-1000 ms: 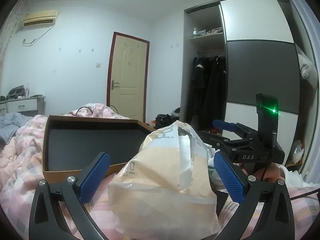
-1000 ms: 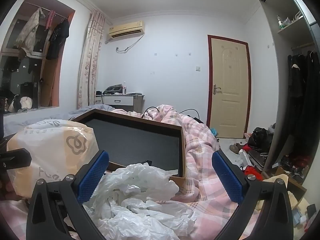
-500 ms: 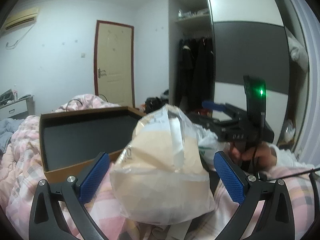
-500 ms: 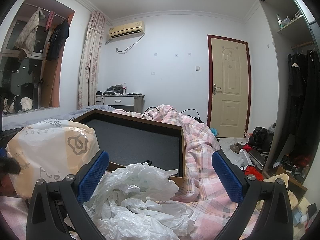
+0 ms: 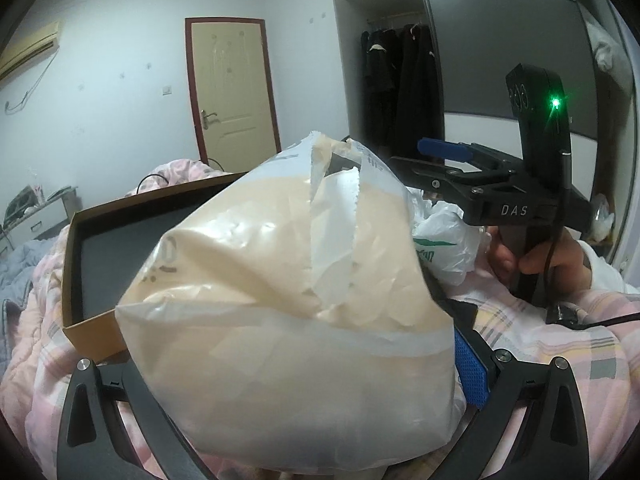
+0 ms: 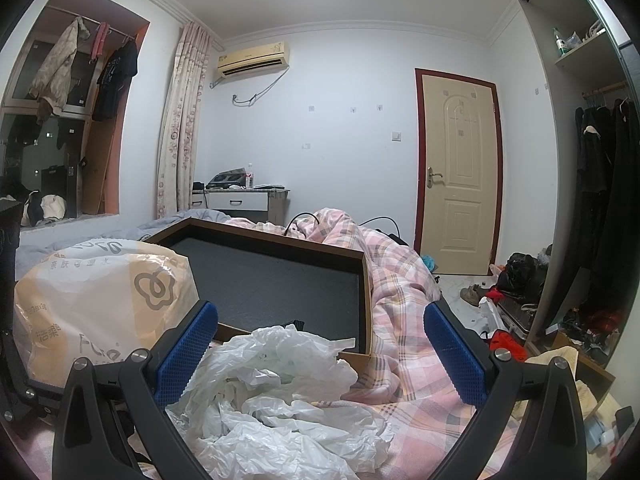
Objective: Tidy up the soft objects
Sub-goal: 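Grasp the beige Face tissue pack with the left gripper and lift it, then carry the tissue pack into the brown tray and open the left gripper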
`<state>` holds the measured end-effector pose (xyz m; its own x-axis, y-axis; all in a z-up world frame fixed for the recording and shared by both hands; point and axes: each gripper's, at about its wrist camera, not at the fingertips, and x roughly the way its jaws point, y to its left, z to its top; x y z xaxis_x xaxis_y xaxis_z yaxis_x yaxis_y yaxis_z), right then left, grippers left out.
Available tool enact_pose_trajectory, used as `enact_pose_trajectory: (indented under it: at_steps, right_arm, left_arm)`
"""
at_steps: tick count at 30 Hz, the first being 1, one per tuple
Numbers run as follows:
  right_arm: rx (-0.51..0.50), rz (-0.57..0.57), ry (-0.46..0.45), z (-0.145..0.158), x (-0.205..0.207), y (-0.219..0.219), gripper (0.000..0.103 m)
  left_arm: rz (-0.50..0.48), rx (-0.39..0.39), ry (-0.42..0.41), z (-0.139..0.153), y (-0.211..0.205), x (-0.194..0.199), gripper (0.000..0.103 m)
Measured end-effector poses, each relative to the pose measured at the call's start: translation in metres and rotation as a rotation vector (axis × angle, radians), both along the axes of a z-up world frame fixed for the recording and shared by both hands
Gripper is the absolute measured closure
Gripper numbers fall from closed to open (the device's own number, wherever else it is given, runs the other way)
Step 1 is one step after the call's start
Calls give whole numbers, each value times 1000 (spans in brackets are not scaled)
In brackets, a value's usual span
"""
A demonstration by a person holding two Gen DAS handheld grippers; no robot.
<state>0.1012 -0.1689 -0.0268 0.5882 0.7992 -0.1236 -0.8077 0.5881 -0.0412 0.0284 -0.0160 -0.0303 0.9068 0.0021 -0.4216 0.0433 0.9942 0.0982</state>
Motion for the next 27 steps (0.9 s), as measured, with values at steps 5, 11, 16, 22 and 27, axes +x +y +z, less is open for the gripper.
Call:
enact_pose_trajectory:
  at_steps: [5,11,16,22,27]
  right_arm:
    - [0,1,1,0,0,0,0]
    - [0,1,1,0,0,0,0]
    - [0,1,2,0,0,0,0]
    - [0,1,2,0,0,0,0]
    - [0,1,2,0,1,0,0]
  left_arm:
    - [-35,-23,-32,3,6,-7,8]
    - [-27,-34,-48,6,9,-10,24]
    - [-17,-55,-59,10,15,-9,36]
    - [14,-103,-160,20,26,-22,39]
    - [102,-172,-306,28,50,-43,39]
